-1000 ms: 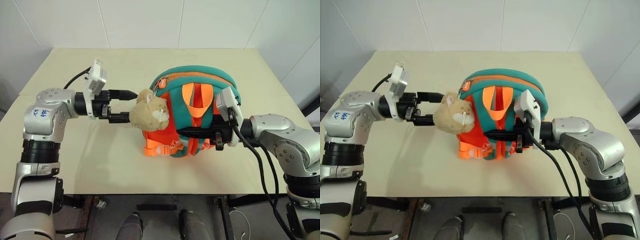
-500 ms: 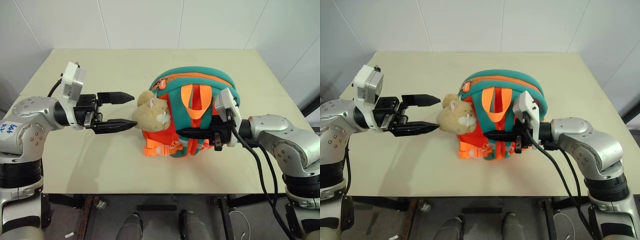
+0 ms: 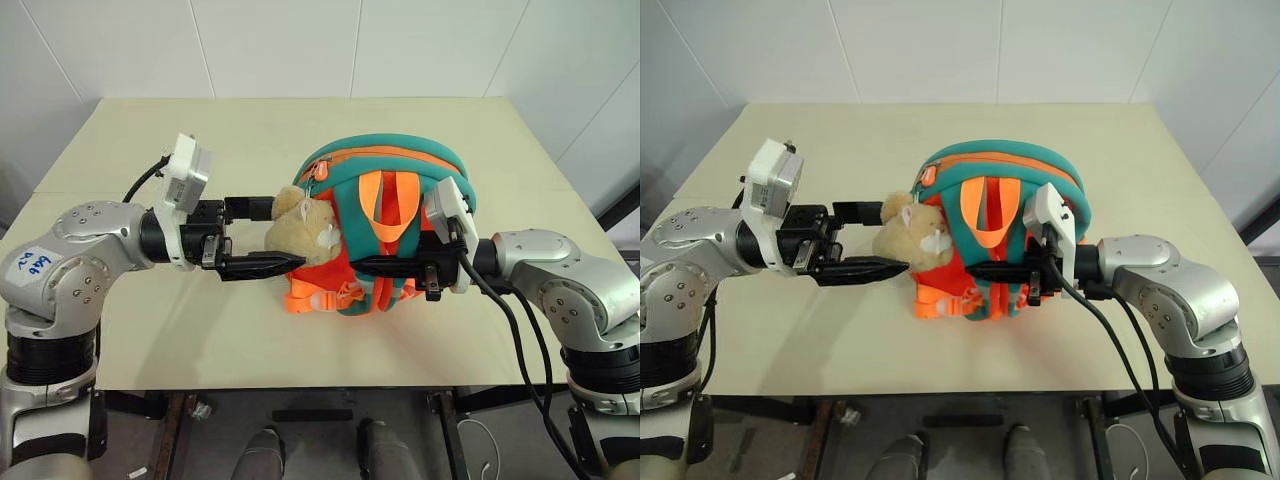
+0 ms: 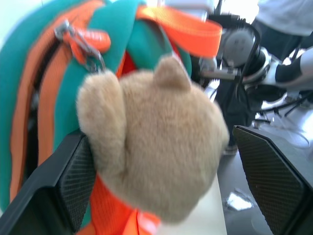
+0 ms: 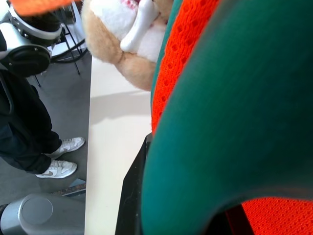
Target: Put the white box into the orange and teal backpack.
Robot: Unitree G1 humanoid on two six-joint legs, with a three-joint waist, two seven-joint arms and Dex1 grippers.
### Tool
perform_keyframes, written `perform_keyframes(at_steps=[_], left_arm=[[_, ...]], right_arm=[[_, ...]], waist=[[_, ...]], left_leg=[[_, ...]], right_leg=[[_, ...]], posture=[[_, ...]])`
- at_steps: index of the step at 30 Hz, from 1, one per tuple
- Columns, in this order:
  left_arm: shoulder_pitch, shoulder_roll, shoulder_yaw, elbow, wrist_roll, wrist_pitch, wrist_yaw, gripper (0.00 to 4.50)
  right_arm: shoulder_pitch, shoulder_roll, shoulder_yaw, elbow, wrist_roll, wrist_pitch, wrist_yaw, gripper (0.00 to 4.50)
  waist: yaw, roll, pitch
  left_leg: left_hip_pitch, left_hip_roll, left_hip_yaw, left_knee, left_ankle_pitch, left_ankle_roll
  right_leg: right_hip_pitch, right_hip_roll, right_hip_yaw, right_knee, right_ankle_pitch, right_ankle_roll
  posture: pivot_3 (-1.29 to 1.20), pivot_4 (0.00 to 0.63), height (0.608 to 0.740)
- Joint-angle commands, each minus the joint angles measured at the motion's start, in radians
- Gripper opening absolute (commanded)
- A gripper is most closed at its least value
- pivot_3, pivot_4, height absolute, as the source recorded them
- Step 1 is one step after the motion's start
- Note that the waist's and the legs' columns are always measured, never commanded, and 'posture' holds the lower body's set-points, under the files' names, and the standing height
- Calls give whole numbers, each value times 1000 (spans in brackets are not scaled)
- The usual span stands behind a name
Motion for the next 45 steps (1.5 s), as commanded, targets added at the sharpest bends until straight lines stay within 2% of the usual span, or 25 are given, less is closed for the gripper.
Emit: perform_keyframes(at_steps=[1, 8, 12, 22, 37, 41, 45], left_arm=[[-23, 24, -42, -13, 43, -7, 26, 3593], [-58, 14, -69, 19, 61, -12, 48, 1518], [-87, 17, -43, 46, 48, 5, 65, 817], [-192, 62, -1, 197, 75, 42, 119, 705], [-200, 89, 10, 396, 94, 48, 74, 690], [-184, 106, -42, 470, 163, 20, 59, 690], [-163, 131, -153, 533, 280, -24, 31, 689]], right_arm=[[-15, -2, -21, -19, -1, -18, -4, 0], [-3, 7, -25, -24, 6, -24, -5, 0], [24, 26, -47, -36, 26, -40, -10, 0], [140, 96, -104, -77, 47, -146, -23, 0], [206, 106, -116, -118, 65, -180, -55, 0], [214, 101, -120, -121, 67, -182, -59, 0], [214, 101, -121, -121, 68, -182, -62, 0]], waist=[[0, 0, 0], [0, 0, 0], [1, 0, 0], [0, 0, 0], [1, 0, 0], [1, 0, 0], [1, 0, 0]], left_leg=[[0, 0, 0, 0, 0, 0], [0, 0, 0, 0, 0, 0], [0, 0, 0, 0, 0, 0], [0, 0, 0, -1, 0, 0], [0, 0, 0, 0, 0, 0], [0, 0, 0, -1, 0, 0], [0, 0, 0, -1, 0, 0]], right_leg=[[0, 0, 0, 0, 0, 0], [0, 0, 0, -1, 0, 0], [0, 0, 0, -1, 0, 0], [0, 0, 0, -1, 0, 0], [0, 0, 0, -1, 0, 0], [0, 0, 0, -1, 0, 0], [0, 0, 0, 0, 0, 0]], posture=[[0, 150, 740], [0, 150, 740], [0, 150, 740], [0, 150, 740], [0, 150, 740], [0, 150, 740], [0, 150, 740]])
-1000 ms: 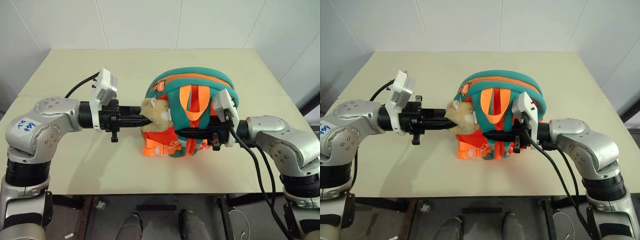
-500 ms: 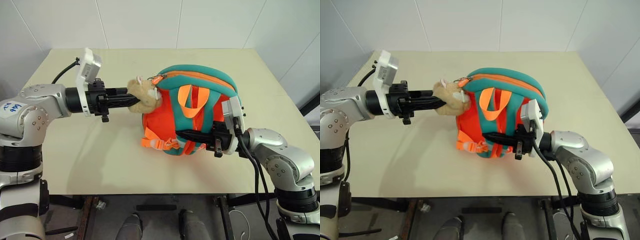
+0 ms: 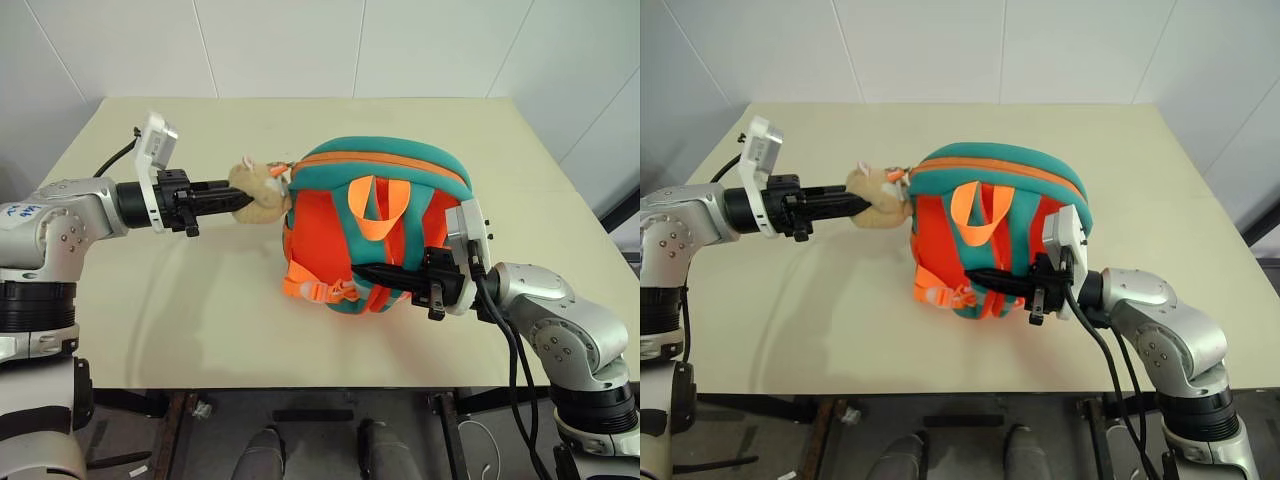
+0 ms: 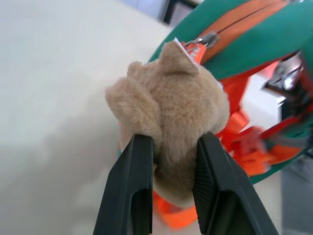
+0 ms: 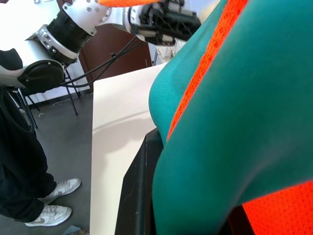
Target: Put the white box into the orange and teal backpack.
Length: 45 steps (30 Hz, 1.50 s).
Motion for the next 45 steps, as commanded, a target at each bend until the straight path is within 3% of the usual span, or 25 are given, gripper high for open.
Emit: perform_keyframes(at_steps=[1, 11, 21, 24, 25, 28, 35, 38, 42, 45], left_arm=[[16, 40, -83, 59, 128, -49, -16, 688], [32, -57, -303, 235, 403, -391, -76, 687], [46, -143, -217, 295, 405, -554, -132, 672], [54, -138, -152, 292, 349, -527, -172, 672], [57, -130, -139, 280, 334, -492, -181, 1405], [71, -114, -115, 265, 340, -461, -174, 2345], [153, -126, 22, 275, 301, -680, -201, 4486], [175, -139, 65, 292, 278, -750, -235, 4486], [176, -171, 114, 375, 259, -889, -273, 4486], [146, -227, 180, 394, 159, -909, -344, 4486]], right_arm=[[-1, -9, -40, -34, 22, -26, -1, 0], [-21, -8, -25, -23, 24, 8, -29, 0], [-28, -106, -67, -34, 33, 100, -75, 0], [-11, -213, -93, -50, 49, 169, -51, 828], [-4, -242, -110, -57, 59, 182, -45, 1192], [21, -318, -162, -68, 73, 206, -34, 2251], [189, -534, -394, -47, 50, 254, 55, 4495], [304, -610, -483, 13, -40, 205, 121, 4495], [367, -554, -600, 92, -85, 110, 141, 4495], [345, -513, -600, 120, -90, 69, 116, 4495]], waist=[[0, 0, 0], [1, 0, 0], [6, 0, -1], [9, 0, -1], [10, 0, -1], [11, 0, -1], [10, 0, -1], [16, 0, -1], [23, 0, -1], [24, 0, -1]], left_leg=[[0, 0, 0, 0, 0, 0], [0, 0, 0, -1, 0, 0], [1, 0, 0, 2, 0, 0], [0, 0, 0, 2, 0, 0], [0, 0, 0, 2, 0, 0], [0, 0, 0, 1, 0, 1], [-1, 0, 0, 0, -1, 1], [0, 0, 1, 1, -1, 1], [-1, 0, 2, 3, -1, 1], [0, 0, 2, 5, -1, 1]], right_leg=[[0, 0, 0, 0, 0, 0], [0, 0, 0, 0, 0, -1], [1, 0, 0, 0, 0, 0], [1, -1, 0, -1, 0, 0], [1, -1, 0, -1, 0, 0], [1, -1, -1, -1, 0, 0], [1, -1, -1, -2, 0, 0], [1, -1, -1, -3, 0, 0], [1, -1, 0, -4, -1, -3], [3, -1, 0, -5, 0, -4]], posture=[[0, 150, 740], [0, 150, 740], [0, 150, 740], [0, 150, 740], [0, 150, 740], [0, 150, 740], [0, 150, 740], [0, 150, 740], [0, 150, 740], [0, 150, 740]])
